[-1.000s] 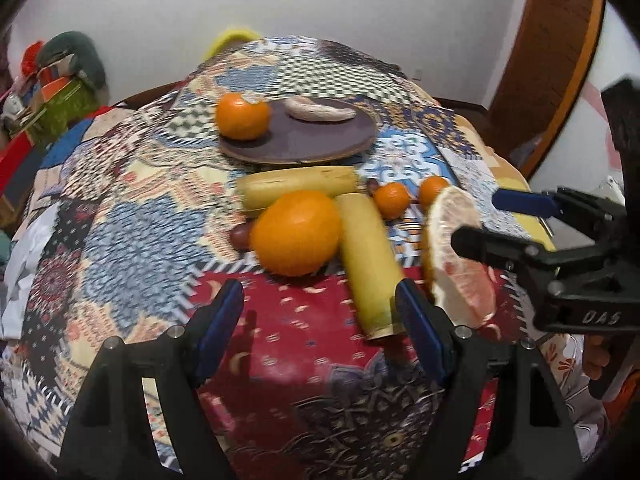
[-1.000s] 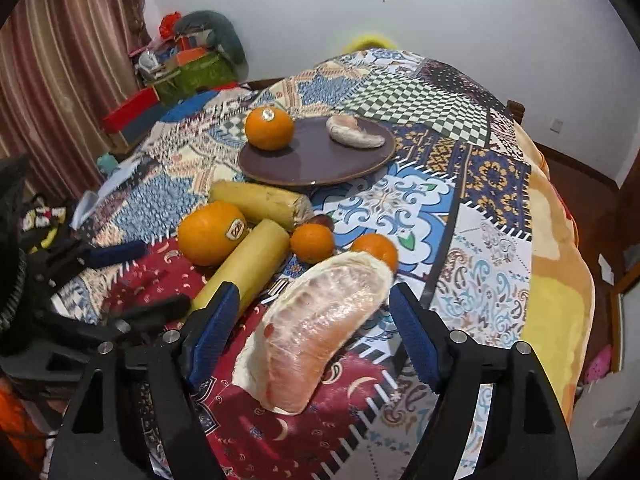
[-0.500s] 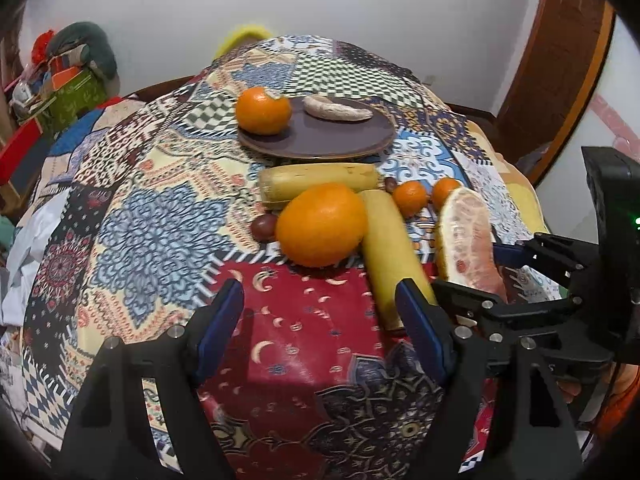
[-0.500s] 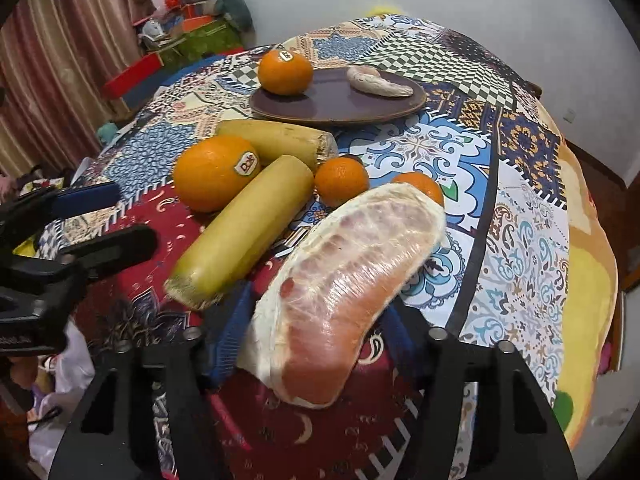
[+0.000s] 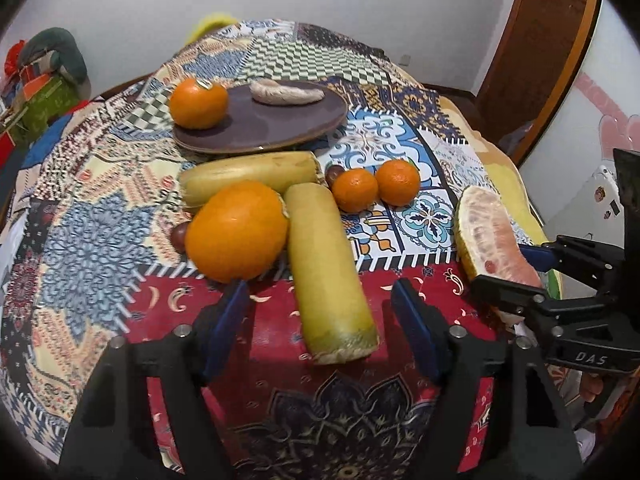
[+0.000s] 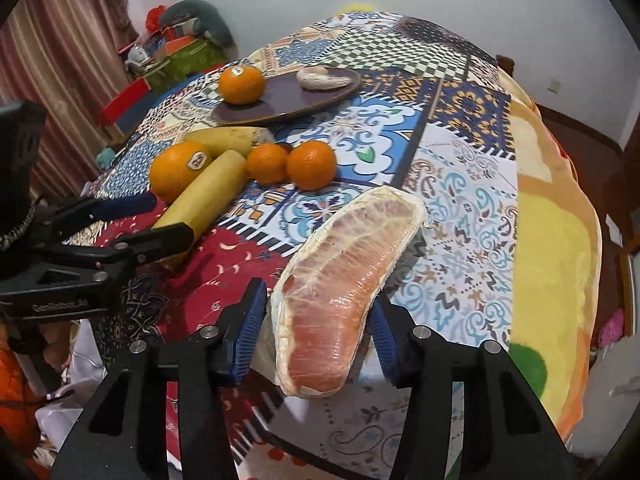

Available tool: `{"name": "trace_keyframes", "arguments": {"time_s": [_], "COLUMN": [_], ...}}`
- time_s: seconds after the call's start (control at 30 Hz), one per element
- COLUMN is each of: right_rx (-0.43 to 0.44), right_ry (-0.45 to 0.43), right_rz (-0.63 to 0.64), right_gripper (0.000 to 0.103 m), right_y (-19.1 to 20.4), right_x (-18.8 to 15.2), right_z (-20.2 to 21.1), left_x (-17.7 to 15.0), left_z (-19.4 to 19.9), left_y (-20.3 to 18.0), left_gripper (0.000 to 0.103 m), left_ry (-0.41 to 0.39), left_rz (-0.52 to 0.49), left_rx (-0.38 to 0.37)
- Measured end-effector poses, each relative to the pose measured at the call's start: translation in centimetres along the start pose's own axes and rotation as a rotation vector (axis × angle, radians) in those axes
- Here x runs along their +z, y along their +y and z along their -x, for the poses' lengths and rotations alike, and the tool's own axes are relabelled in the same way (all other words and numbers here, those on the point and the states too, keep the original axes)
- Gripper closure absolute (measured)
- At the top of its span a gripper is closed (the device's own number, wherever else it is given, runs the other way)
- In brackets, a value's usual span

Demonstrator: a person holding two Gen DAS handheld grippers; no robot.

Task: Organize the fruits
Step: 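Grasp and lift the yellow cylindrical fruit with the left tool while the right tool holds the pomelo wedge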

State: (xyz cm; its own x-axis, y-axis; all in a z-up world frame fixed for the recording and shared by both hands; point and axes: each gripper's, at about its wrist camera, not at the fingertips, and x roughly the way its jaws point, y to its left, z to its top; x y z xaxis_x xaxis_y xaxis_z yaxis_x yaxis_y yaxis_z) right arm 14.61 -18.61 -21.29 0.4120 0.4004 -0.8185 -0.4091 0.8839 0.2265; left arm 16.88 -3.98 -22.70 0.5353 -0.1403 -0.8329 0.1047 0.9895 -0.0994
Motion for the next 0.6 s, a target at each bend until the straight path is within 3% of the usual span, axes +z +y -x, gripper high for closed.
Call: {"name": "trace_keyframes", "arguments": {"time_s": [0.17, 0.6], "right_rx": [-0.012, -0.04], "right_ry": [-0.007, -0.029], "right_rz": [-0.008, -0.019], "right_gripper": [0.056, 0.057], "right_y": [-0.2, -0.8], "right_x": [0.5, 1.7], "right_z": [-0.6, -1.8], "left_x": [0.4, 2.4], "left_z": [-1.5, -3.7], "left_y": [-0.5, -0.4], "left_gripper": [0.055, 0.055], "left_ry": [0.035, 0.067], "left_rz": [-0.013, 0.041], "left_rx": [-0.016, -0.014]}}
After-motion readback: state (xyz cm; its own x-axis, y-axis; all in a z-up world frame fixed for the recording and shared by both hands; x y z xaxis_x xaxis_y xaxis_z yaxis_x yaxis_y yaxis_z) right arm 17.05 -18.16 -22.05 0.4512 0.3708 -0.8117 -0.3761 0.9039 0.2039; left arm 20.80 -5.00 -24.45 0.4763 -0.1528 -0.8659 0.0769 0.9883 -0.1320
